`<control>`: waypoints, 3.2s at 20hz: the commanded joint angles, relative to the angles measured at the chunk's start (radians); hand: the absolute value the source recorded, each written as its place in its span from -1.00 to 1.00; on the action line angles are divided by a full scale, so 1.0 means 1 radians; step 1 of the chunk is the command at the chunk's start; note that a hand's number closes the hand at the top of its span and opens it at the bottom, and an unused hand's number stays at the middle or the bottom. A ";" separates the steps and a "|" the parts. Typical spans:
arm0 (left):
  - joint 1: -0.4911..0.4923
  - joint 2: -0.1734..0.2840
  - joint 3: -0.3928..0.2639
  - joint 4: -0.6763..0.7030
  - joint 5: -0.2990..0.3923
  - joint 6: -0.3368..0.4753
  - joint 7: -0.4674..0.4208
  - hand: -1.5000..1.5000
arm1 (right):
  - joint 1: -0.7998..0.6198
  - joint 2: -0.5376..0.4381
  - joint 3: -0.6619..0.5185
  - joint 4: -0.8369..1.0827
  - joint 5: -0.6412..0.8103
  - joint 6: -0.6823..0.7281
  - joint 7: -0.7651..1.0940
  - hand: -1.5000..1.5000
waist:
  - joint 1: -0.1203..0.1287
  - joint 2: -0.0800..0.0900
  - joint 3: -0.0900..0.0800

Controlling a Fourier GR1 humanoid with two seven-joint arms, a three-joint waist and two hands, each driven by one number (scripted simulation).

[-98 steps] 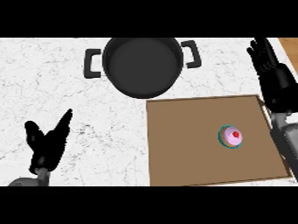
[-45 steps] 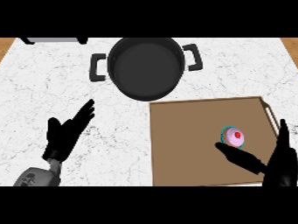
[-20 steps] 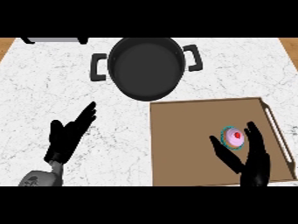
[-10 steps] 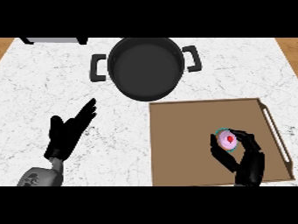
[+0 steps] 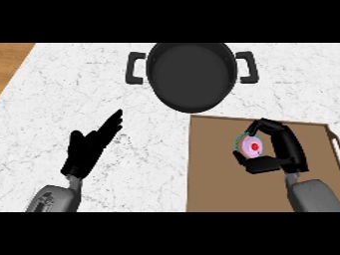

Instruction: Pick the cupcake from the tray and place it in the pot

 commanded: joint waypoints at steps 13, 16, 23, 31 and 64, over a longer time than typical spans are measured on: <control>-0.032 -0.028 -0.006 0.049 -0.024 0.017 -0.017 0.00 | -0.487 -0.298 -0.057 0.514 0.090 0.504 -0.469 1.00 | -0.016 0.008 0.000; -0.043 0.000 0.024 0.047 -0.011 0.004 -0.012 0.00 | -0.545 -0.291 -0.040 0.608 0.162 0.478 -0.587 1.00 | -0.029 0.003 0.000; -0.045 -0.025 0.038 0.083 -0.017 0.027 -0.011 0.00 | -0.764 -0.254 -0.017 0.786 0.273 0.407 -0.645 1.00 | -0.067 -0.009 -0.003; 0.026 -0.010 0.041 -0.005 -0.007 0.015 0.005 0.00 | -1.016 -0.134 0.013 0.878 0.365 0.344 -0.492 1.00 | -0.079 -0.020 -0.005; -0.026 -0.010 0.061 0.054 -0.026 -0.024 -0.027 0.00 | -1.171 0.297 0.317 1.182 0.801 0.177 -0.001 -1.00 | -0.038 0.004 -0.006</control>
